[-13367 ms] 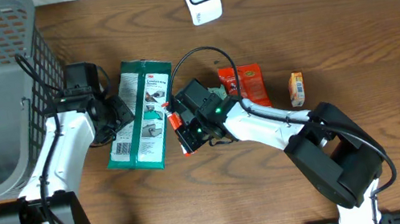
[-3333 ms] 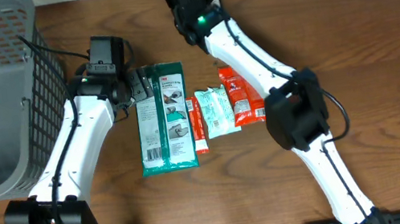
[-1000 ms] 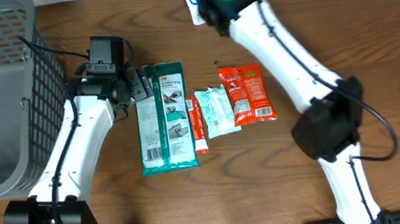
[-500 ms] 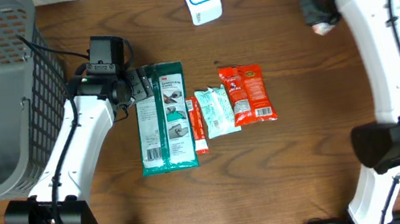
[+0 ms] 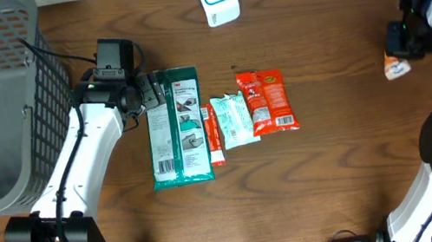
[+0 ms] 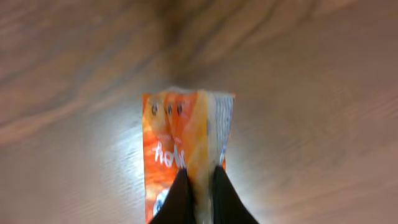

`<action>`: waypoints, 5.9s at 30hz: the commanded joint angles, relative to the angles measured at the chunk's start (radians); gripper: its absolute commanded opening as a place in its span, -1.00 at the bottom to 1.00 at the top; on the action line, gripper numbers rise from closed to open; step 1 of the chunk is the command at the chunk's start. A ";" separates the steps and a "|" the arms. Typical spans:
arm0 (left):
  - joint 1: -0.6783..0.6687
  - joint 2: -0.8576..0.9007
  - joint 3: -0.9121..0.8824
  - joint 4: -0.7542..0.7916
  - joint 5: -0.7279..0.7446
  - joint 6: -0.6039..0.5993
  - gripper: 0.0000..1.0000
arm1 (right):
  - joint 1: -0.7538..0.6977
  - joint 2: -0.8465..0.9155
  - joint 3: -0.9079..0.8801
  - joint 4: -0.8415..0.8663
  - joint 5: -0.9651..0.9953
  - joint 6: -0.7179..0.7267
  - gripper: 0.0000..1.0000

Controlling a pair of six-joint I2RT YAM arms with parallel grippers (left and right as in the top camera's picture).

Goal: Scan the item barcode
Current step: 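Carry the orange packet right and lower it onto the table, then open the right gripper and withdraw it from the packet, then move the right gripper left over the red snack bag, then grasp the red snack bag's right edge and drag it rightward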

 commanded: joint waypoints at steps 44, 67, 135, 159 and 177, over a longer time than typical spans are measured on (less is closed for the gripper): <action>-0.001 -0.007 0.011 0.002 -0.013 0.010 0.68 | -0.051 -0.003 -0.193 0.130 -0.381 -0.019 -0.98; -0.001 -0.007 0.011 0.002 -0.013 0.010 0.68 | 0.492 -0.003 -0.209 0.236 -0.530 0.024 0.71; -0.001 -0.007 0.011 0.002 -0.013 0.010 0.68 | 0.367 -0.014 -0.622 0.732 -0.893 -0.013 0.21; -0.001 -0.007 0.011 0.002 -0.012 0.006 0.68 | 0.304 -0.384 -0.720 0.570 -0.332 0.177 -0.98; -0.001 -0.007 0.011 0.002 -0.002 0.006 0.68 | 0.343 -0.374 -0.921 0.777 -0.398 0.309 -0.10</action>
